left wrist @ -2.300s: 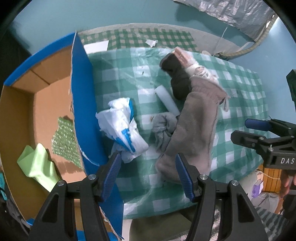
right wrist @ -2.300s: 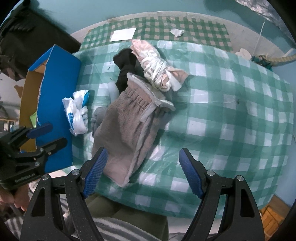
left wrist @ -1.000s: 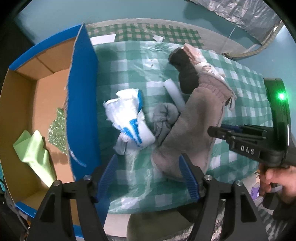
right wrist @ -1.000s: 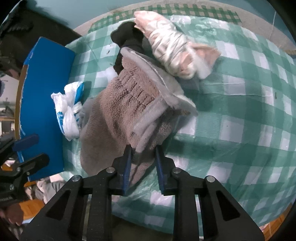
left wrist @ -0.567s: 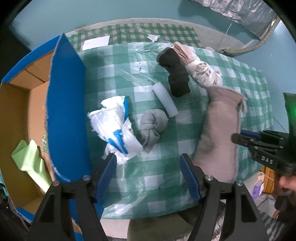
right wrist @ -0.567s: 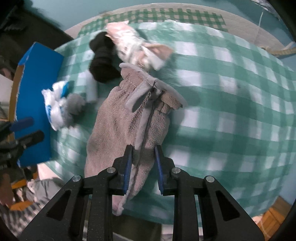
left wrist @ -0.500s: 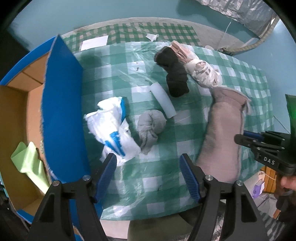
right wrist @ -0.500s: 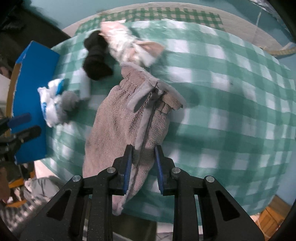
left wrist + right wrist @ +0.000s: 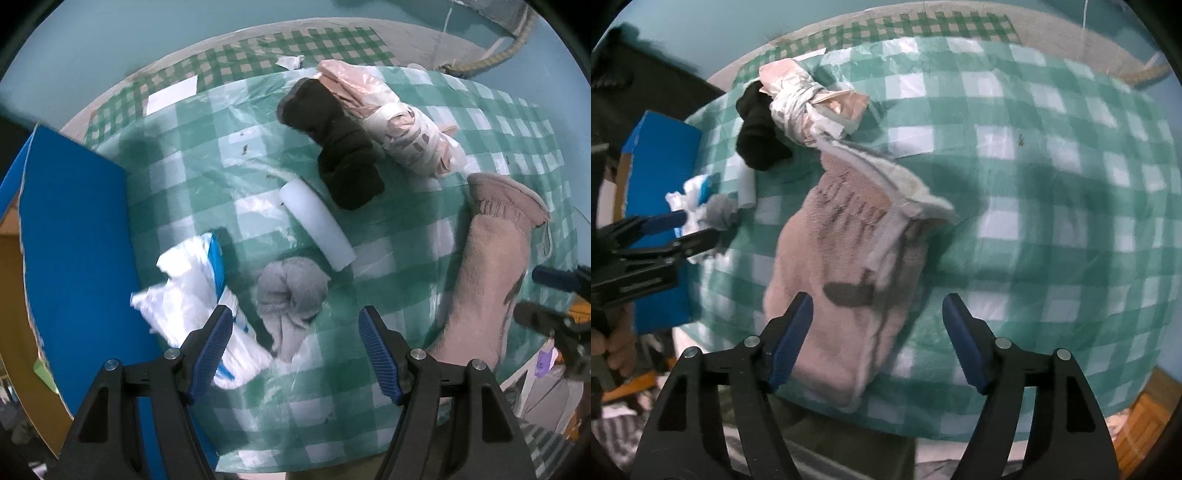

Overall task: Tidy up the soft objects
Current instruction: 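Close the right tool on the grey fleece mitten cuff and lift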

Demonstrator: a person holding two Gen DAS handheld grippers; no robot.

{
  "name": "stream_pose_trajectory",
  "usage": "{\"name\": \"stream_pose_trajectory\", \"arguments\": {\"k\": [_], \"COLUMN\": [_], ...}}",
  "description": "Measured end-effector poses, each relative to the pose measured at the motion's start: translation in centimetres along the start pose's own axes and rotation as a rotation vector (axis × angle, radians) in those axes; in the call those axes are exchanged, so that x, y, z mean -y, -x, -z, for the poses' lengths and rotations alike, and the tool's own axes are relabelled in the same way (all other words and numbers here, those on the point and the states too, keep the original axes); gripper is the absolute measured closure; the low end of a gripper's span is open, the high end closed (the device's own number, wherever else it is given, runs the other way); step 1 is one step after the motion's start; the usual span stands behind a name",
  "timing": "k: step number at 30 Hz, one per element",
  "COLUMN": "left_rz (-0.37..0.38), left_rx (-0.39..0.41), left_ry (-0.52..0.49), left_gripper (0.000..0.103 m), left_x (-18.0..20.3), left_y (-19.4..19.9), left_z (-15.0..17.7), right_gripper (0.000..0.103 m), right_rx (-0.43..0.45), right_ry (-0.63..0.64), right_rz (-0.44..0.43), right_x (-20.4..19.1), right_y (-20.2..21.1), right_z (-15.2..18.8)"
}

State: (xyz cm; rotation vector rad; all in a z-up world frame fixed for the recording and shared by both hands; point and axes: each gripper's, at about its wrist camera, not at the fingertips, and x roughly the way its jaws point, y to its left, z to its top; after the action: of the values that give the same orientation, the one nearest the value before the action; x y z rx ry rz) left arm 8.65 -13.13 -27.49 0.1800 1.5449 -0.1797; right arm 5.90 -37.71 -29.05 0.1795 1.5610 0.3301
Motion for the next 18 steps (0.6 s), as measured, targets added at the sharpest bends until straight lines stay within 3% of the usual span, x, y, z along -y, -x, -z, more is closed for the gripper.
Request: {"name": "stream_pose_trajectory", "arguments": {"k": [3, 6, 11, 18], "left_rz": [-0.009, -0.025, -0.051, -0.059], "left_rx": [-0.02, -0.038, -0.061, -0.081], "left_ry": [-0.014, -0.036, -0.077, -0.069], "left_gripper": [0.03, 0.031, 0.03, 0.028], "left_x": [0.3, 0.6, 1.2, 0.9], "left_y": [-0.8, -1.7, -2.9, -4.1], "left_z": [-0.4, -0.8, -1.0, -1.2], "right_gripper": [0.027, 0.026, 0.023, 0.022], "right_rx": [-0.029, -0.039, -0.034, -0.05], "right_ry": [-0.063, -0.102, -0.11, -0.097], "right_rz": [-0.083, -0.108, -0.076, 0.042], "right_x": [0.2, 0.0, -1.3, -3.8], "right_y": [-0.5, -1.0, -1.6, -4.5], "right_z": [0.1, 0.1, -0.6, -1.7]}}
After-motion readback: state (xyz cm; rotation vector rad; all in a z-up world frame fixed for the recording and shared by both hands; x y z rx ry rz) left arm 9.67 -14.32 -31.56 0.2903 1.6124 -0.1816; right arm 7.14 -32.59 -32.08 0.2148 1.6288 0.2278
